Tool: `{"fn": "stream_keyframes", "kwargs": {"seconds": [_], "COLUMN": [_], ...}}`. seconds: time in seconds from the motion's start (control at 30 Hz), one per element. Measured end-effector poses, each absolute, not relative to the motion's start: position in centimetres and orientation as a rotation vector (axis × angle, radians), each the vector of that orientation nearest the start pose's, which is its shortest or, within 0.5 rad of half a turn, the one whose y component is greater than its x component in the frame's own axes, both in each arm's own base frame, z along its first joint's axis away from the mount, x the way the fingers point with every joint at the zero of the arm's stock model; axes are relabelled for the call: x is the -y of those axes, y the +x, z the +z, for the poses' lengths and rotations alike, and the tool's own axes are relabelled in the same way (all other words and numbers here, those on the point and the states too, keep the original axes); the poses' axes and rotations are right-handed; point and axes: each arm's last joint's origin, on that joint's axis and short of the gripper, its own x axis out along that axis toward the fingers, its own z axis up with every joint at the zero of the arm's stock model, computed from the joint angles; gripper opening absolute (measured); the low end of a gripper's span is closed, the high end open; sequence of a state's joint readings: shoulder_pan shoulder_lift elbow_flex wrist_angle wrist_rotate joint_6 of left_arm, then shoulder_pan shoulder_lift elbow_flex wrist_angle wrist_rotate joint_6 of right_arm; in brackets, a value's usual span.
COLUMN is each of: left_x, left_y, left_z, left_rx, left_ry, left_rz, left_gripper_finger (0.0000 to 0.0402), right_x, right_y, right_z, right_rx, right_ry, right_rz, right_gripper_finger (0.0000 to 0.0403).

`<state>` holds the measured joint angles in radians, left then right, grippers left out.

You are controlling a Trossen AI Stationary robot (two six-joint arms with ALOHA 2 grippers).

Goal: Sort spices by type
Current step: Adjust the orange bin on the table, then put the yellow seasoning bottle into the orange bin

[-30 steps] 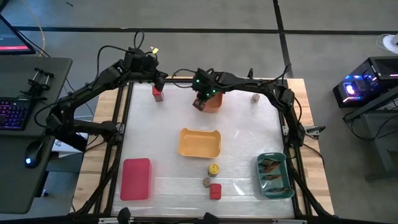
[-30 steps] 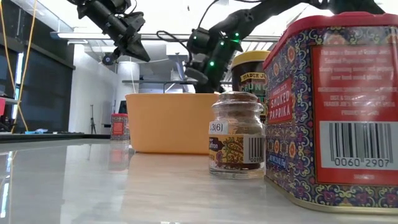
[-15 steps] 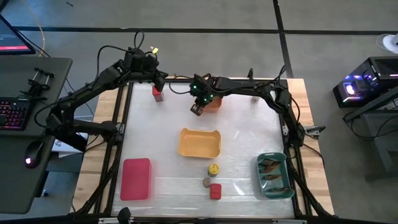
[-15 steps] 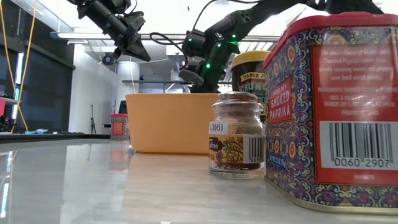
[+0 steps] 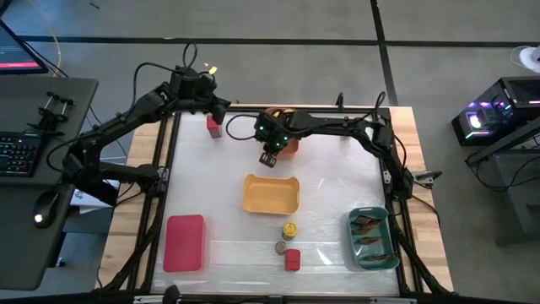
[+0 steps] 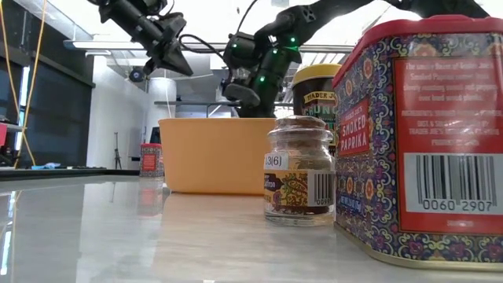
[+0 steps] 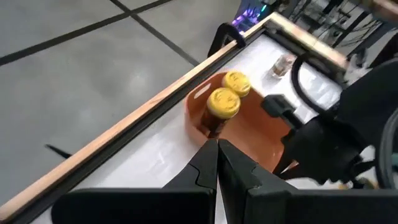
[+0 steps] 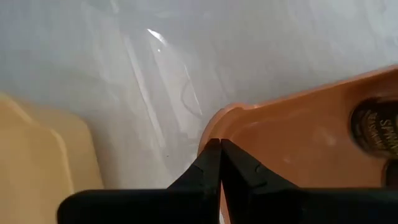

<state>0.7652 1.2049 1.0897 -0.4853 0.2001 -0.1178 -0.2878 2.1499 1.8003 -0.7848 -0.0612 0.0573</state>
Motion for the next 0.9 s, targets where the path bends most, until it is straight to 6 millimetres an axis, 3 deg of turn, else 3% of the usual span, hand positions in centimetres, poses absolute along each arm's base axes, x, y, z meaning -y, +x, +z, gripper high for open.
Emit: {"fn": "stream_keyframes", "kwargs": {"seconds": [0.17, 0.33, 0.43, 0.63, 0.9], "left_x": [-16.9, -16.5, -15.8, -12.7, -6.1], "left_y": [19.3, 19.3, 19.5, 21.3, 24.1], "left_z": [33.0, 32.7, 32.5, 32.5, 32.5], "left_rx": [-0.481, -0.508, -0.539, -0.579, -0.616], "left_ry": [-0.386, -0.433, -0.455, -0.457, -0.366], "left_rz": [0.562, 0.561, 0.544, 0.418, 0.307], "left_gripper_finger": [0.0000, 0.0000, 0.0000, 0.0000, 0.0000], "right_x": [13.3, 14.1, 13.4, 8.7, 0.6], "right_y": [42.9, 40.8, 39.2, 35.3, 30.8], "right_z": [24.2, 27.8, 29.7, 30.1, 29.7], "right_rx": [-1.035, -0.986, -0.950, -0.889, -0.768], "right_ry": [0.199, 0.170, 0.176, 0.208, 0.382], "right_rz": [-0.241, -0.267, -0.242, -0.128, -0.022], "right_gripper_finger": [0.0000, 0.0000, 0.0000, 0.0000, 0.0000]}}
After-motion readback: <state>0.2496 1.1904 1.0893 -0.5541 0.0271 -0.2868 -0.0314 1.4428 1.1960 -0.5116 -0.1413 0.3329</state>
